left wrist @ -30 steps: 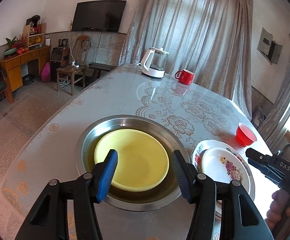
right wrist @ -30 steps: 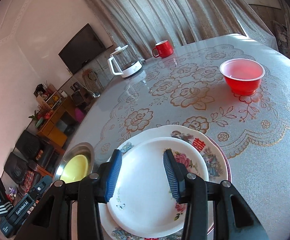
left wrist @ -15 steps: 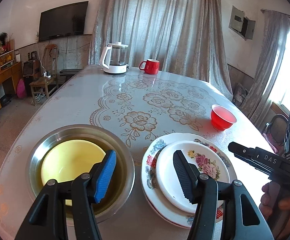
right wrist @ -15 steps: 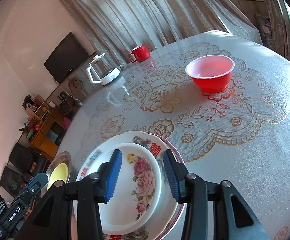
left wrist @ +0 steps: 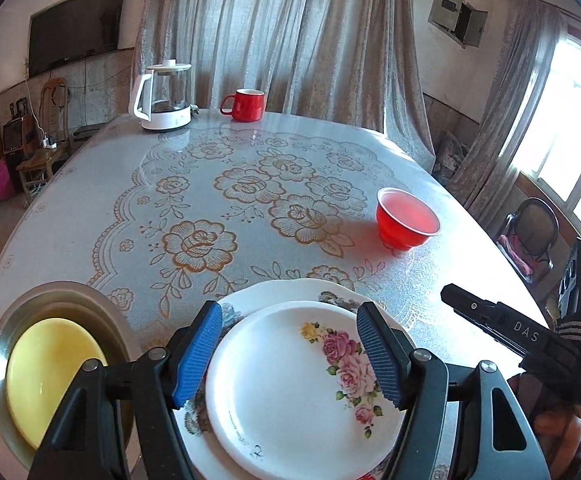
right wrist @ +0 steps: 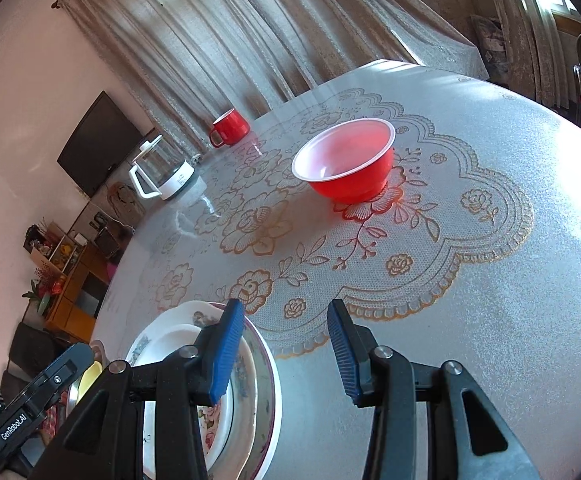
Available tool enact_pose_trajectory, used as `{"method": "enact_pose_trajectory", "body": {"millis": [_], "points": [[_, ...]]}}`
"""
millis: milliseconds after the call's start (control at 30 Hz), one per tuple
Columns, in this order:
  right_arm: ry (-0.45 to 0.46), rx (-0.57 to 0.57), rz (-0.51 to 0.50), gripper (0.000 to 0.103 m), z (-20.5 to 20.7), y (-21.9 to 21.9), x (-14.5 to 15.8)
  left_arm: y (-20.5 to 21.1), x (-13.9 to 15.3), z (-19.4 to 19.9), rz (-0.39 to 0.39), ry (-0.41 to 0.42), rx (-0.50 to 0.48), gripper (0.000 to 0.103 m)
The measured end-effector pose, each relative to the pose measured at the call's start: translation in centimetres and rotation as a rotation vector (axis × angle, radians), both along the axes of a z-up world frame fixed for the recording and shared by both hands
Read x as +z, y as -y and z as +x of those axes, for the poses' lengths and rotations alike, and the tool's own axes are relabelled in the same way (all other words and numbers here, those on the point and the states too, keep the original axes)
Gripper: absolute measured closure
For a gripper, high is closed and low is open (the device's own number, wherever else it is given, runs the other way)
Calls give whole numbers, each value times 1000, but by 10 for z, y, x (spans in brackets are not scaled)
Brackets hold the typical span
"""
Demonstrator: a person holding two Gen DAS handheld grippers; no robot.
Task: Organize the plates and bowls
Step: 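Move the right gripper toward the red plastic bowl, then grasp the red plastic bowl rim with the right gripper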
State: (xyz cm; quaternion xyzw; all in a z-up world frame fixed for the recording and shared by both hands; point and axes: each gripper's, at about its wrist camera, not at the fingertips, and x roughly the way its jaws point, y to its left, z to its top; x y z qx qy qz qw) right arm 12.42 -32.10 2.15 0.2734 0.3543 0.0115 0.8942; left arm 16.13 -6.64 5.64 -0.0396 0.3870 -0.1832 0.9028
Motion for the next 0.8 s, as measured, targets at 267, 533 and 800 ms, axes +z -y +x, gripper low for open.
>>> {"method": "enact_pose_trajectory", "body": {"millis": [267,533,800], "points": [[35,-50,15,60,17,36,11,40,1,33,-28,-45,-50,29],[53,-85,56,60,44,71,13,82,-2,70,-72,-124,-102,16],[58,-129,124,60,71,103,9,114,-16,107,-95,-187,-68,18]]}}
